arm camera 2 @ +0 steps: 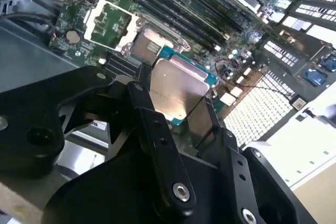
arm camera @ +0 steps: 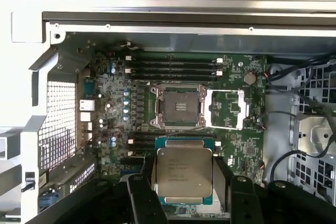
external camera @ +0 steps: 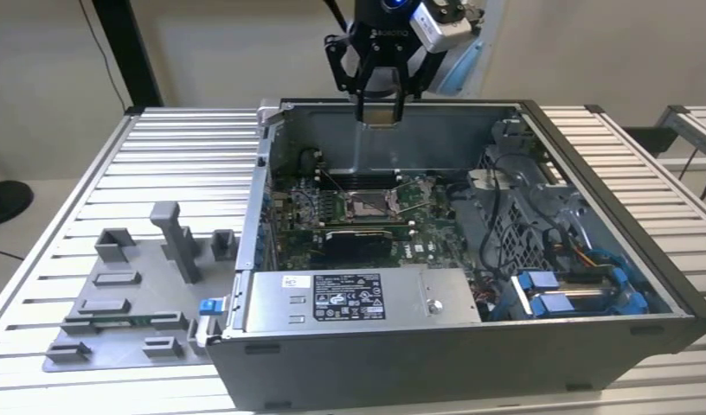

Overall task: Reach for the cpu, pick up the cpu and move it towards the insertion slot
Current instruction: 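Pick up the cpu and move it towards the insertion slot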

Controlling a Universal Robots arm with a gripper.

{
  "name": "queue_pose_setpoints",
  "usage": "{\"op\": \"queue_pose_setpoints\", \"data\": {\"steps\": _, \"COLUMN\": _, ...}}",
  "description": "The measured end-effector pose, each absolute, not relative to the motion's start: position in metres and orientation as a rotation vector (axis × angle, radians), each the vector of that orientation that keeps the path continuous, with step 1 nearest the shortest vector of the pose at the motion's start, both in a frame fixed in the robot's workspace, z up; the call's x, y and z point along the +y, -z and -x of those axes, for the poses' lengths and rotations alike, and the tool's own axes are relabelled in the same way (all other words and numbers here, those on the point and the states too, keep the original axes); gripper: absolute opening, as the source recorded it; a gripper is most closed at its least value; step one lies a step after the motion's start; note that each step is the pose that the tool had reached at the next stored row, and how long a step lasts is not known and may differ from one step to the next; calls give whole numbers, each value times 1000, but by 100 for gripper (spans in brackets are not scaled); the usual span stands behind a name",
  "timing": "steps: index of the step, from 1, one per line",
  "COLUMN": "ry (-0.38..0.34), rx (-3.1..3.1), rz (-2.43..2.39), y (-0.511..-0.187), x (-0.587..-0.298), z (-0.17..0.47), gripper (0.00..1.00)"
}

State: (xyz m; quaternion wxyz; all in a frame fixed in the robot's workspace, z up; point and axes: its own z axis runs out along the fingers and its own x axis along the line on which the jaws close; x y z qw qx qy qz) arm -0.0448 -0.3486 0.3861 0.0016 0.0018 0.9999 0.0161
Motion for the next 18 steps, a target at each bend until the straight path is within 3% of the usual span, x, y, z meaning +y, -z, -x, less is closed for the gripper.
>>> {"op": "queue_pose_setpoints", "data": {"steps": 18, "ry": -50, "rx": 3136, "rz": -47, "y": -382, "x": -326, "z": 41, "gripper": 0}}
